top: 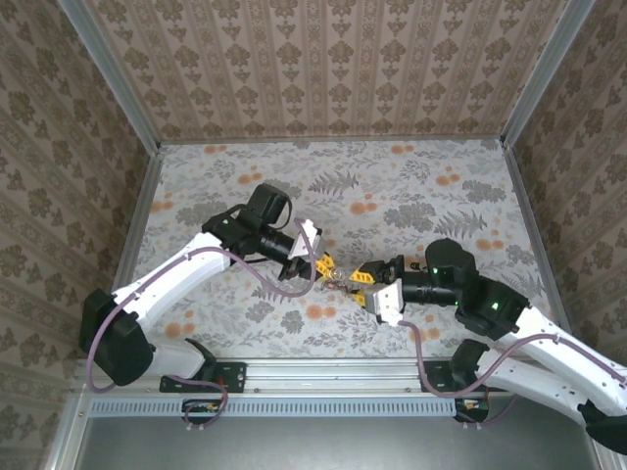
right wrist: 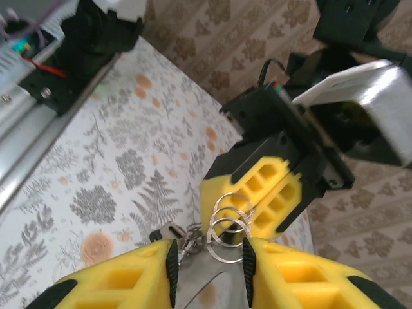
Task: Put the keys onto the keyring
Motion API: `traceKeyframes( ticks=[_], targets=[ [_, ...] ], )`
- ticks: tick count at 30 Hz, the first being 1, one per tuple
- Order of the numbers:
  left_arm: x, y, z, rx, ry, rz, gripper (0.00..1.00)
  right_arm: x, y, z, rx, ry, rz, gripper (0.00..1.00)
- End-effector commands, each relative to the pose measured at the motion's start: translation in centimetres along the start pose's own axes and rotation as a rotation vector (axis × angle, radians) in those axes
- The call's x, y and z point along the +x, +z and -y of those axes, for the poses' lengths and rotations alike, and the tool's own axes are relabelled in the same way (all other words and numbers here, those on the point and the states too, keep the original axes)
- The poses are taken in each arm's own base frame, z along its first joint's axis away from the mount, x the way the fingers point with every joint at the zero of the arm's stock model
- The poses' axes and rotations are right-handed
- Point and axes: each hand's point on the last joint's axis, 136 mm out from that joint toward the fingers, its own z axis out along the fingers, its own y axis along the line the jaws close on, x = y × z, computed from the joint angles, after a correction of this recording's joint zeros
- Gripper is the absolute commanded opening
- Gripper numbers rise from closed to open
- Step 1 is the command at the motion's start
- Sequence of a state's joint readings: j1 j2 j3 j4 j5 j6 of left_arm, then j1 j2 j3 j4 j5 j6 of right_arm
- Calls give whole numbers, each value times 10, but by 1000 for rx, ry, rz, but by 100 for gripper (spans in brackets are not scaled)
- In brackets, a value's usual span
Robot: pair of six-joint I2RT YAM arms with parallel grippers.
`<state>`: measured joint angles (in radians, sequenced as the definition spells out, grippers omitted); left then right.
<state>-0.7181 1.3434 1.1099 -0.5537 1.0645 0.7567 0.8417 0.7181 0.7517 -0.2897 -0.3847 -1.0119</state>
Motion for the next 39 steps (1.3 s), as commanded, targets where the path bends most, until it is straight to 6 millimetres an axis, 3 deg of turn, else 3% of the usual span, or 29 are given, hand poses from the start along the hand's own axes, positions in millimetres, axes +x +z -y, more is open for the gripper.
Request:
traceKeyframes(
  ticks=[1, 9, 19, 35, 39],
  targets=[
    [-27, -6, 0, 3, -40, 96, 0, 8, 1, 28, 179, -49, -77, 39],
    [-32, -7, -5, -11, -94, 112, 0, 16, 9, 42, 309, -116, -107, 33],
    [-38, -7, -6, -10, -106, 134, 0, 27, 9, 42, 323, -162, -166, 24],
    [-34, -6, -7, -17, -123, 127, 0, 37, 13, 40, 307, -282, -225, 26],
    [-34, -6, -8, -18, -123, 128, 0, 40, 13, 40, 307, -310, -248, 22]
  ],
)
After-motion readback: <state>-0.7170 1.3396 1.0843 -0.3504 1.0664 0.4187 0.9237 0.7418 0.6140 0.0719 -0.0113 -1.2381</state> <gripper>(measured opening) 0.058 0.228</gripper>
